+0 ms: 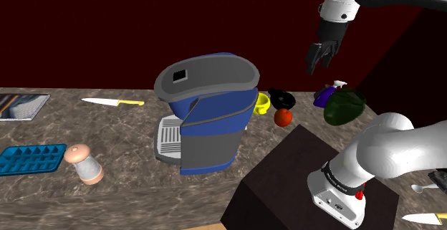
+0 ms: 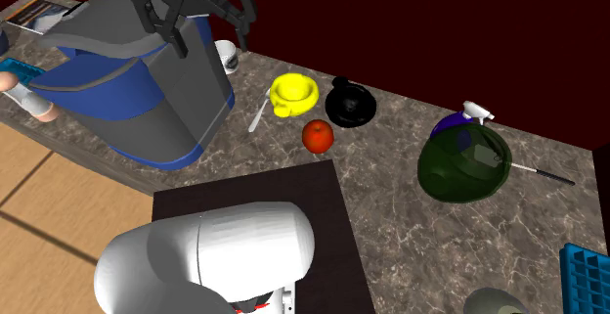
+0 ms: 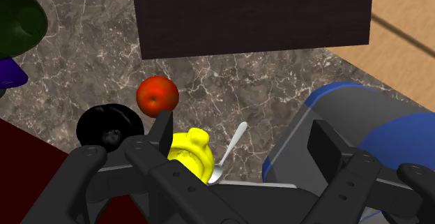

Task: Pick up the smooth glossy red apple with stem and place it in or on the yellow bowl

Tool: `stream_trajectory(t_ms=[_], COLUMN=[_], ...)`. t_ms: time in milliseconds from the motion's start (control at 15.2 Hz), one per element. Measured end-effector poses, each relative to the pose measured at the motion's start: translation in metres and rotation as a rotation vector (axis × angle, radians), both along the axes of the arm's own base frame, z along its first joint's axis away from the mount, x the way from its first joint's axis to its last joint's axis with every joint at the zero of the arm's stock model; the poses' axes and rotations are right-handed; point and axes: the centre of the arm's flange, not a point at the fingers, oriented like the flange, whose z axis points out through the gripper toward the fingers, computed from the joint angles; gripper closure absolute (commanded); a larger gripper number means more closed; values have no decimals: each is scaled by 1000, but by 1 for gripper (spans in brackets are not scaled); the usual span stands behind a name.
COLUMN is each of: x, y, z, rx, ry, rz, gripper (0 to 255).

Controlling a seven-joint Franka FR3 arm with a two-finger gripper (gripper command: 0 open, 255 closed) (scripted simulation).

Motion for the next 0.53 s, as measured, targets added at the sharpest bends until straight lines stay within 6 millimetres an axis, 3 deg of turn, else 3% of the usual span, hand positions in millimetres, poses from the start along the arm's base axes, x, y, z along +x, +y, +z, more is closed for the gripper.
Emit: stream_trajectory(t_ms=[132, 528], x=[-1, 6], y=[-2, -29], z=[-7, -69], rx=[-2, -32], ry=[-2, -27], rz=[-1, -11], gripper=[0, 0])
